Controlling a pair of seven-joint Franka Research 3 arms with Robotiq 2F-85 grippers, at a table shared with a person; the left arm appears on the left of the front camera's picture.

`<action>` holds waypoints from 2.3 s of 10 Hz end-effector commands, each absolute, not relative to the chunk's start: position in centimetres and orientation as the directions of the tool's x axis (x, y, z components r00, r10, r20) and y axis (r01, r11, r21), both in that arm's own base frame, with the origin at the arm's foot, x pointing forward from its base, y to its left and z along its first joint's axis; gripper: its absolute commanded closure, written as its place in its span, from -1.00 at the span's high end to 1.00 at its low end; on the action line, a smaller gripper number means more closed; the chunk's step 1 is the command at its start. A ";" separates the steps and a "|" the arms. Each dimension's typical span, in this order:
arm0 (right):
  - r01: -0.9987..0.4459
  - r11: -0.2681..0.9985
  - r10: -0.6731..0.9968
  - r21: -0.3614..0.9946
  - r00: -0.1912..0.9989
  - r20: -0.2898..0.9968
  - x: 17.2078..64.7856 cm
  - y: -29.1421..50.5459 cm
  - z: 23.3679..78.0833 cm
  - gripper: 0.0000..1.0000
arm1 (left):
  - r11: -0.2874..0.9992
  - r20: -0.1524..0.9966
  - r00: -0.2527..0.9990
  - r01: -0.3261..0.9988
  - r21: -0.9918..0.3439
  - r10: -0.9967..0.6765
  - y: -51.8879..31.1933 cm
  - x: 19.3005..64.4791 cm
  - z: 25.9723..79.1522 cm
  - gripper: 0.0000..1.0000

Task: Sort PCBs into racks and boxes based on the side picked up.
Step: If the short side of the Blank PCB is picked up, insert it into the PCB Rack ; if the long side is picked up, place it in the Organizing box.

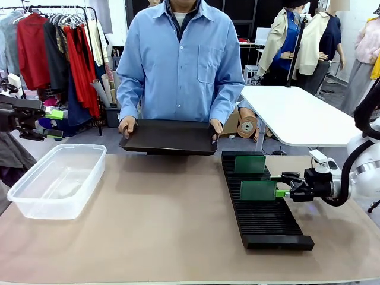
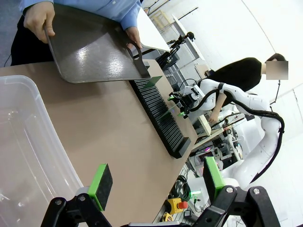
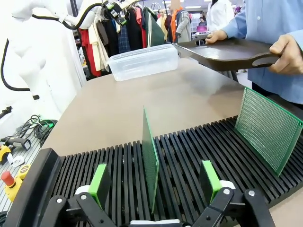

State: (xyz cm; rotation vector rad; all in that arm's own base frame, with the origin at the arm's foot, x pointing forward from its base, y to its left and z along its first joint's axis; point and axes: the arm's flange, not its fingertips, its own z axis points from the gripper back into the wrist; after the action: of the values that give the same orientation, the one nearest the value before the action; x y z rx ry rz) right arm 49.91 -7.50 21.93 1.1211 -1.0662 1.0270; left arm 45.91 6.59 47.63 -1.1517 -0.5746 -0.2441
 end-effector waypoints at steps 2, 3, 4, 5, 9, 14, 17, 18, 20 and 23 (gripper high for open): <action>-0.982 0.156 0.031 0.105 0.111 0.993 49.6 -7.5 26.4 1.00 | 0.398 0.546 0.831 0.468 -0.789 0.106 6.6 45.9 47.7 1.00; -0.985 0.150 0.021 0.089 0.093 0.995 49.1 -7.6 27.8 1.00 | 0.398 0.546 0.831 0.468 -0.789 0.106 6.6 45.9 47.7 1.00; -0.984 0.163 0.024 0.069 0.074 0.997 48.5 -7.6 29.4 1.00 | 0.398 0.546 0.831 0.468 -0.789 0.106 6.6 45.9 47.7 1.00; -0.981 0.173 0.022 0.092 0.097 0.995 47.3 -7.5 31.4 1.00 | 0.398 0.546 0.831 0.468 -0.789 0.106 6.6 45.9 47.7 1.00; -0.856 0.078 0.068 0.511 0.516 0.854 44.7 -7.5 36.8 1.00 | 0.398 0.546 0.831 0.468 -0.789 0.106 6.6 45.9 47.7 1.00; -0.620 0.040 -0.041 0.783 0.782 0.622 43.1 -7.0 40.4 1.00 | 0.398 0.546 0.831 0.468 -0.789 0.106 6.6 45.9 47.7 1.00; -0.479 0.024 -0.039 0.878 0.877 0.479 42.4 -7.0 41.5 1.00 | 0.398 0.546 0.831 0.468 -0.789 0.106 6.6 45.9 47.7 1.00; -0.444 0.005 -0.031 0.896 0.895 0.444 42.0 -7.0 42.3 1.00 | 0.398 0.546 0.831 0.468 -0.789 0.106 6.6 45.9 47.7 1.00; -0.409 -0.055 -0.008 0.911 0.912 0.410 41.5 -6.9 42.8 1.00 | 0.398 0.546 0.831 0.468 -0.789 0.106 6.6 45.9 47.7 1.00; -0.463 0.009 -0.007 0.886 0.886 0.463 42.7 -7.0 41.5 1.00 | 0.398 0.546 0.831 0.468 -0.789 0.106 6.6 45.9 47.7 1.00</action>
State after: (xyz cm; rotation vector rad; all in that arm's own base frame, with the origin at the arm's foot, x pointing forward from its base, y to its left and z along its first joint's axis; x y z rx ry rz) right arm 42.55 -6.99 41.56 1.5478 -0.3599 0.3590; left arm 45.91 6.59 47.62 -1.1517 -0.5744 -0.2440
